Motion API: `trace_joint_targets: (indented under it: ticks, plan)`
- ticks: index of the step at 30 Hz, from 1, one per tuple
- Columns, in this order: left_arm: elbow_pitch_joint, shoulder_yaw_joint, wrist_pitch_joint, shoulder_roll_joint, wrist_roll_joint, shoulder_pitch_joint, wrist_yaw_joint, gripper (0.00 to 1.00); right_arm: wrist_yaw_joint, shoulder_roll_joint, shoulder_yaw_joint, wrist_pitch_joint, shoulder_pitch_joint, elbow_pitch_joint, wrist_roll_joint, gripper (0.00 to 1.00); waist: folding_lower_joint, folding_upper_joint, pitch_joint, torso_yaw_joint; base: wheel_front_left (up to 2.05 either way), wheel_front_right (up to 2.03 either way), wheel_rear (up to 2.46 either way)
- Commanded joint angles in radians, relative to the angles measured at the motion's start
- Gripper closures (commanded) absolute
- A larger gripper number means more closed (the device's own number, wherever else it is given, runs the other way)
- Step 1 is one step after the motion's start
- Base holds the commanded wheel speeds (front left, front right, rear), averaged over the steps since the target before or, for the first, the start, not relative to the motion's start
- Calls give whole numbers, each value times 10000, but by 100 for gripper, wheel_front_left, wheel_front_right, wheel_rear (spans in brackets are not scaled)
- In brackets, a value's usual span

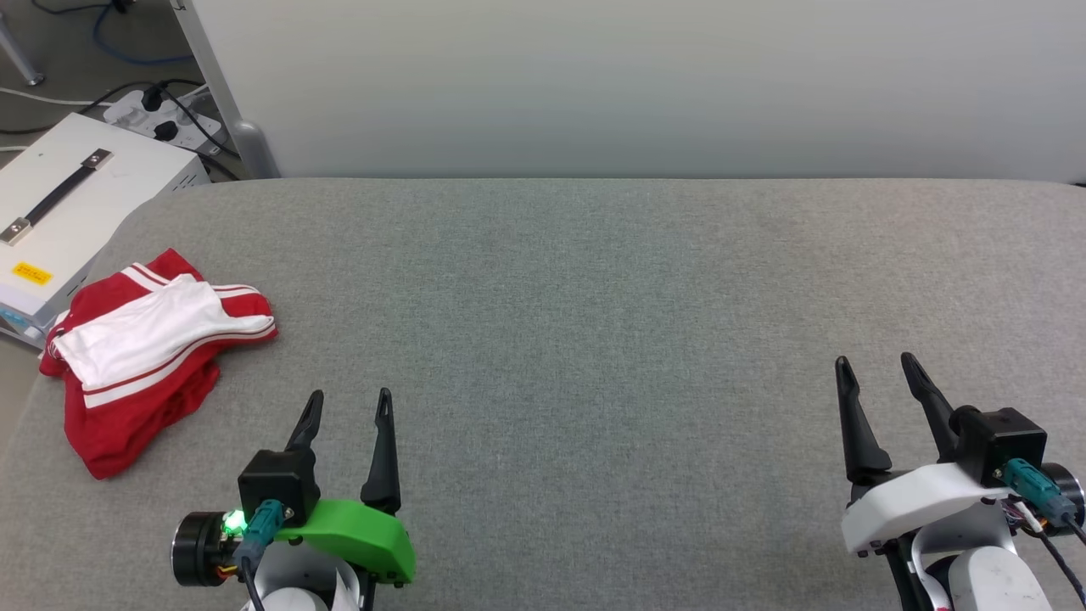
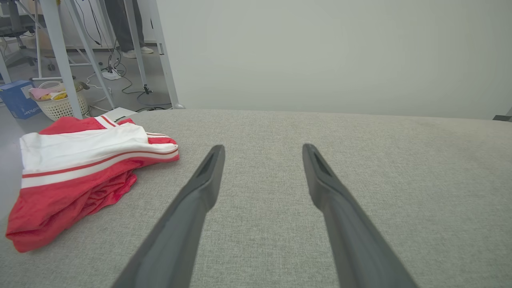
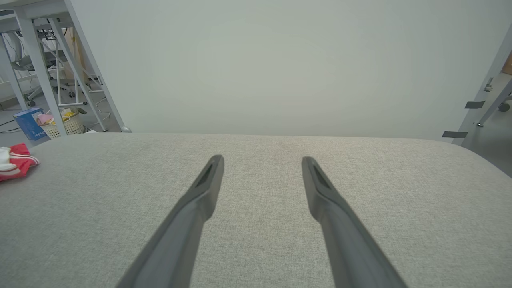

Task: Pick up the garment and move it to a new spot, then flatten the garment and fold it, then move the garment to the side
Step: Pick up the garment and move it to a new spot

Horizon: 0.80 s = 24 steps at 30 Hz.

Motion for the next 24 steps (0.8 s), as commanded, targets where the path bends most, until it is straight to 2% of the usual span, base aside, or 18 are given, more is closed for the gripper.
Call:
trace_joint_targets:
  ticks: [1, 12, 24]
  plan:
    - [51, -24, -97, 17, -107, -141, -21, 0, 49, -34, -21, -102, -162, 81, 141, 0, -1, 77, 6, 11, 0, 0, 0]
    - [243, -67, -323, 19, -223, -233, -19, 0, 56, -39, 195, -325, -258, 198, 379, 0, -1, 87, 97, 361, 0, 0, 0]
    - [427, -131, -594, 23, -300, -268, 3, 0, 64, -45, 757, -592, -280, 482, 89, 0, -1, 100, 125, 1666, 0, 0, 0]
